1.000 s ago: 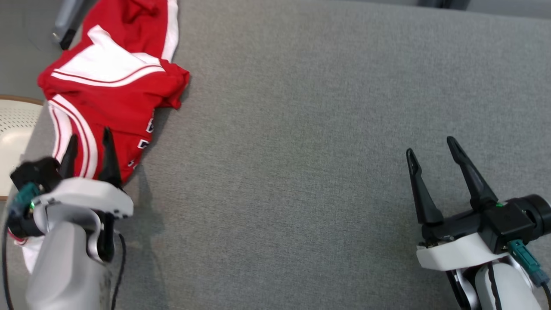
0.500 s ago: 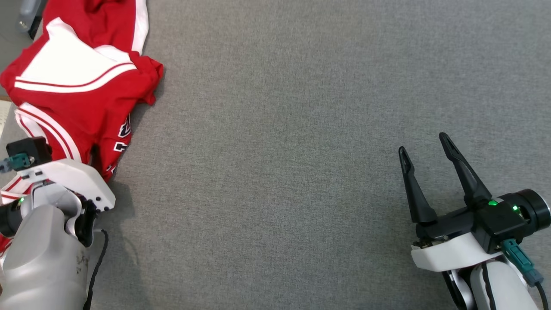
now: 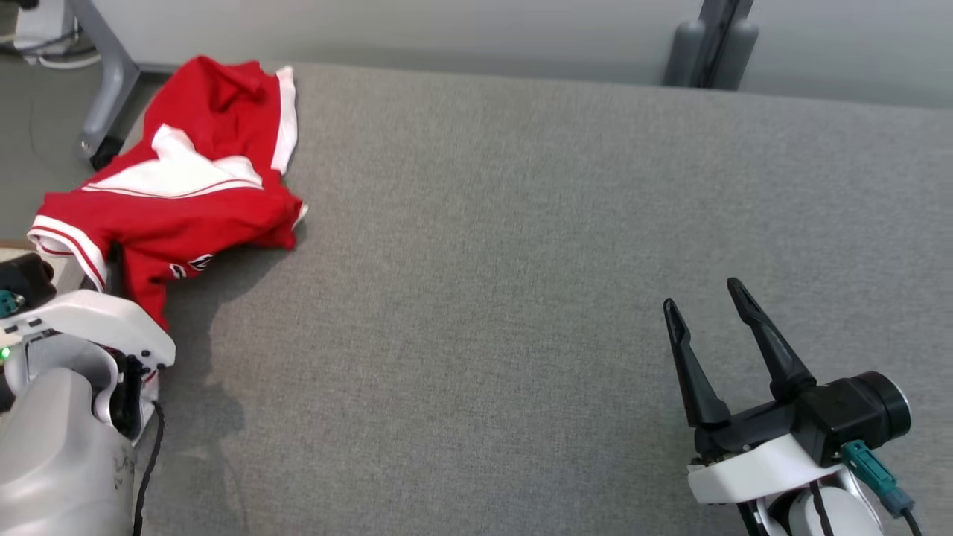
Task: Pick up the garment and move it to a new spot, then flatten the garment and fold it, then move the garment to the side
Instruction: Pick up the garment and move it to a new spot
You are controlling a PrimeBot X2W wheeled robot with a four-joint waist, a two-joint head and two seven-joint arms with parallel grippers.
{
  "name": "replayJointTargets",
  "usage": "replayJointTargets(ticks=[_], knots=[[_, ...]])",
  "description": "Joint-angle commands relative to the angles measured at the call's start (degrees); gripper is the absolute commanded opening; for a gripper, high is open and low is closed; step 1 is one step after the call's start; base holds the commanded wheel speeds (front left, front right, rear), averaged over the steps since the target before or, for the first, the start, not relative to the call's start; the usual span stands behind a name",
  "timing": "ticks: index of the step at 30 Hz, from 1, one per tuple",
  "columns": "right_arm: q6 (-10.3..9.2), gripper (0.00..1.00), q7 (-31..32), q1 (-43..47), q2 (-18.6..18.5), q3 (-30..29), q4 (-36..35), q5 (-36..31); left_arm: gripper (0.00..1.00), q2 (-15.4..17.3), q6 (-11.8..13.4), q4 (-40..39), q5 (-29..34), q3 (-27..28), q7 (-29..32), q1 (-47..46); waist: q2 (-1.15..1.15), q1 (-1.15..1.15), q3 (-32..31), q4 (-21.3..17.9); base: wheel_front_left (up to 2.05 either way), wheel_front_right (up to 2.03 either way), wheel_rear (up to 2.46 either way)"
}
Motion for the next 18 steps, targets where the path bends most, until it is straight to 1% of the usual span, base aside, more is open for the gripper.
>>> replayJointTargets(ticks=[1,5,7,11,14,18], knots=[[0.01,1.0,-0.3,0.36,-0.09,0.09,0.11,0.28,0.0,0.27,-0.31,-0.85,-0.11,0.09,-0.43,0.34,0.0,-0.01,-2.6,-0.98,0.0,0.0,0.0],[0.01,1.0,-0.3,0.34,-0.01,1.44,-0.18,2.88,0.0,-0.74,-0.97,-8.7,-1.82,-0.03,-0.1,1.77,0.0,-0.01,-5.16,-4.19,0.0,0.0,0.0],[0.01,1.0,-0.3,-1.29,-0.07,1.8,-1.47,4.46,0.0,-0.89,-1.19,-14.89,-2.42,-0.48,1.43,1.82,0.0,-0.01,-4.23,-6.56,0.0,0.0,0.0],[0.01,1.0,-0.3,-1.41,-0.03,2.51,-2.1,7.3,0.0,-2.89,-1.35,-28.8,-3.5,-2.84,7.18,5.33,0.0,-0.01,-4.51,-11.36,0.0,0.0,0.0],[0.01,1.0,-0.3,-2.56,-0.04,2.5,-3.37,9.29,0.0,-4.23,-0.63,-41.21,-5.4,-3.46,13.01,7.61,0.0,-0.01,-2.84,-15.5,0.0,0.0,0.0],[0.01,1.0,-0.29,-3.94,0.01,2.8,-4.37,11.74,0.0,-5.73,0.53,-54.39,-6.52,-5.53,20.12,12.64,0.0,-0.01,-1.63,-21.1,0.0,0.0,0.0]])
